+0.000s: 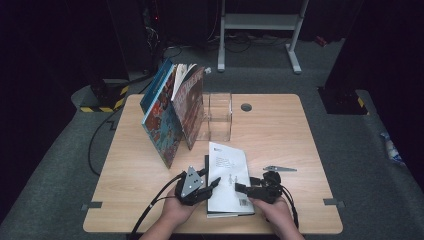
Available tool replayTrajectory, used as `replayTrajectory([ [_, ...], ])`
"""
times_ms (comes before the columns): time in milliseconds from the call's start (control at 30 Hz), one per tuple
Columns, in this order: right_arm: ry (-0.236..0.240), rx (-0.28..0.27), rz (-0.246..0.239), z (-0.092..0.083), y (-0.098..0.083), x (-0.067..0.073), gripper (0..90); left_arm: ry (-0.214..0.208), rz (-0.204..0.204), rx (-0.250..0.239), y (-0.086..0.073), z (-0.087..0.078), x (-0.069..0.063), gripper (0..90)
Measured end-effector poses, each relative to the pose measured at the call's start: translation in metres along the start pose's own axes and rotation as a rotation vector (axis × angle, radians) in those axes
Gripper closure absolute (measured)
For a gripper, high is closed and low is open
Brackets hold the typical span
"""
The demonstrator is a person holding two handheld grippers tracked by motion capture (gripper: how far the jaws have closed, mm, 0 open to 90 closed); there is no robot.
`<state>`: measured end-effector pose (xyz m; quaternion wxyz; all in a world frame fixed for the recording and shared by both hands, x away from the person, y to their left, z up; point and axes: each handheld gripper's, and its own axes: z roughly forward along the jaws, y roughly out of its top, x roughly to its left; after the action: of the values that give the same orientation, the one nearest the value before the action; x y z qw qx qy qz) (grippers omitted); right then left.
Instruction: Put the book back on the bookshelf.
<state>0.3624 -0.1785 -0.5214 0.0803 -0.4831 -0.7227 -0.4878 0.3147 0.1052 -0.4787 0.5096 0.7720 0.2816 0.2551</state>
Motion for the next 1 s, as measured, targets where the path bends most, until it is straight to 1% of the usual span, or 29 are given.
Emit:
replayTrajectory([
  [133,0.027,0.003,0.032,0.001,0.001,-0.004,7.2,0.007,0.027,-0.018,0.0,-0.002,-0.003,50.5],
  [233,0.045,0.001,0.046,0.002,0.002,-0.007,7.2,0.009,0.033,-0.034,-0.001,-0.003,-0.004,50.5],
  [300,0.062,0.001,0.059,0.003,0.002,-0.01,7.1,0.015,0.048,-0.038,-0.001,-0.004,-0.005,50.5],
  [333,0.071,0.004,0.072,0.003,0.003,-0.011,7.1,0.015,0.048,-0.042,-0.001,-0.004,-0.006,50.4],
  [400,0.095,0.006,0.093,0.004,0.003,-0.013,7.1,0.022,0.062,-0.053,-0.001,-0.006,-0.008,50.4],
  [500,0.147,0.007,0.127,0.005,0.003,-0.017,7.3,0.024,0.078,-0.063,0.0,-0.008,-0.01,50.5],
  [567,0.166,0.007,0.131,0.006,0.004,-0.018,7.2,0.025,0.079,-0.066,0.0,-0.008,-0.011,50.5],
  [600,0.167,0.005,0.139,0.007,0.005,-0.018,7.2,0.022,0.077,-0.064,0.0,-0.008,-0.01,50.4],
  [667,0.164,0.009,0.138,0.007,0.004,-0.018,7.5,0.021,0.065,-0.061,-0.001,-0.007,-0.009,50.4],
  [800,0.147,0.017,0.143,0.006,0.004,-0.017,9.0,0.008,0.042,-0.05,-0.003,-0.005,-0.006,50.3],
  [900,0.132,0.012,0.126,0.003,0.003,-0.016,11.5,-0.001,0.02,-0.034,-0.004,-0.004,-0.004,50.3],
  [1000,0.115,0.002,0.109,-0.001,0.002,-0.014,13.2,-0.01,0.006,-0.03,-0.005,-0.003,-0.003,50.3],
])
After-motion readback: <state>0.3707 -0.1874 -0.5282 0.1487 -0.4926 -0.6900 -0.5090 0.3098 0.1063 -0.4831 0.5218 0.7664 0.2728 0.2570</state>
